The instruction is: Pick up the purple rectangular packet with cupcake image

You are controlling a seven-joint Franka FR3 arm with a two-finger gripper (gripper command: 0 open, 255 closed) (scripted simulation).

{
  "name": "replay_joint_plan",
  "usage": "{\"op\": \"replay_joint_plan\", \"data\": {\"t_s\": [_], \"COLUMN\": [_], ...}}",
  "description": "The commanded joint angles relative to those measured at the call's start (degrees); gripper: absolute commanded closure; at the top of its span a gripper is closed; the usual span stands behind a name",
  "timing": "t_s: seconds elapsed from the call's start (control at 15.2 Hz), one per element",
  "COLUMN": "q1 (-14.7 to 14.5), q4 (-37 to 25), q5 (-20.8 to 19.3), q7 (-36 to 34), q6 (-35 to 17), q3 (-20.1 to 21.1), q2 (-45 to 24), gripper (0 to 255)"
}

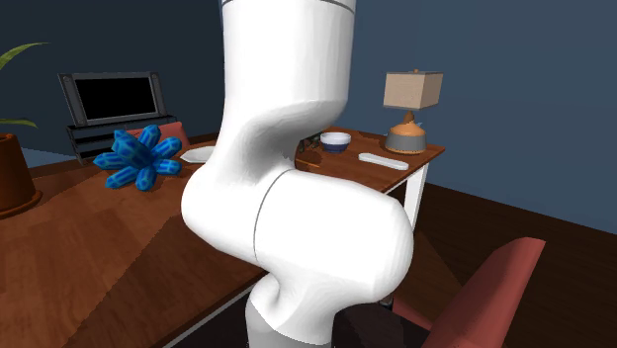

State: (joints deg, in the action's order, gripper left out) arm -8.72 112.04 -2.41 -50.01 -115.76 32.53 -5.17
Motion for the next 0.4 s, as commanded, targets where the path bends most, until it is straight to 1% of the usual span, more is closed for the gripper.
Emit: {"op": "replay_joint_plan", "data": {"t_s": [0.0,0.2,0.33], "q1": [0.1,0.2,0.2], "q4": [-1.0,-2.6,-2.7], "q5": [0.3,0.8,0.8], "q7": [0.3,0.6,0.6], "q6": [1.4,3.6,3.7], "q3": [0.0,0.0,0.0], "q2": [0.5,1.2,1.2], "gripper": [255,255,255]}}
